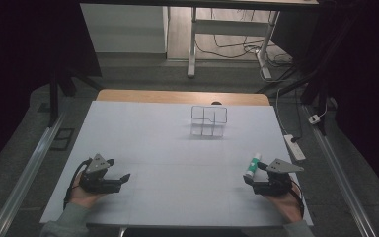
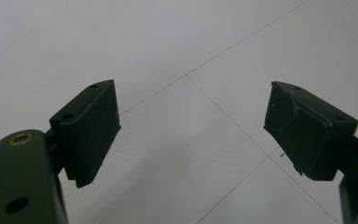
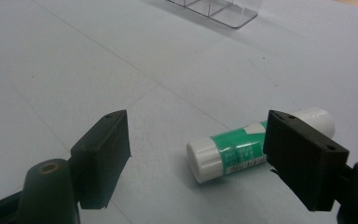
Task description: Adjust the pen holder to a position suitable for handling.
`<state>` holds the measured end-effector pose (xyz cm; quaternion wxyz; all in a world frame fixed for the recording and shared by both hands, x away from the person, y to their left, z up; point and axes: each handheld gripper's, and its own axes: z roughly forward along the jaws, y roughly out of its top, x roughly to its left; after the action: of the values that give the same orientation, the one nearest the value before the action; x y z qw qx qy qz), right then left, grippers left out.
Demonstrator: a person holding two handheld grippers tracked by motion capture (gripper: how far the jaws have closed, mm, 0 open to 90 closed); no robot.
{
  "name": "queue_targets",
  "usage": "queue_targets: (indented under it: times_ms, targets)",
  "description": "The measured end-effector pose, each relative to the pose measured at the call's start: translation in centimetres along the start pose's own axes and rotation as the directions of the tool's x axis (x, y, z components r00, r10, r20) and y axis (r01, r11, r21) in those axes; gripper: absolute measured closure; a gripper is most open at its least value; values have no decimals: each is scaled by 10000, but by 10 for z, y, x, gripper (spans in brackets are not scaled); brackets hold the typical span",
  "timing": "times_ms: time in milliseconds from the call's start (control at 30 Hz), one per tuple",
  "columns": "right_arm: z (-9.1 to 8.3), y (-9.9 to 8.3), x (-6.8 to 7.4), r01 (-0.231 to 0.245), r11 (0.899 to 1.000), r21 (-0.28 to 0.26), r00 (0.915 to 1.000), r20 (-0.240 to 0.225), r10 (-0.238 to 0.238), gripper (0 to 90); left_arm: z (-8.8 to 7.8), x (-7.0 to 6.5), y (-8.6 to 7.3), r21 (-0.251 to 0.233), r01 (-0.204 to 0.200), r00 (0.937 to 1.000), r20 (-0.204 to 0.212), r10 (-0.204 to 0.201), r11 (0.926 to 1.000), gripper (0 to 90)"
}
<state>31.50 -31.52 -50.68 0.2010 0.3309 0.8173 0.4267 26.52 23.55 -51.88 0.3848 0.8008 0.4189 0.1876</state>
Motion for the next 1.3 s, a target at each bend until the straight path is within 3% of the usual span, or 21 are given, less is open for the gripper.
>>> queue_targets:
  times_ms: [467, 933, 1300]
  targets:
    - [9, 15, -4, -209, 9998, -1, 9997, 148, 209, 243, 1, 1, 0, 16, -49, 10000, 21, 49, 10000, 180]
    - [26, 47, -11, -363, 9993, 95, 9991, 227, 361, 304, 2, -1, 0, 54, -116, 9999, -13, 116, 9999, 180]
    - [42, 62, -28, -820, 9963, 267, 9963, 272, 813, 438, 2, 0, 0, 68, -112, 9999, -30, 112, 9999, 180]
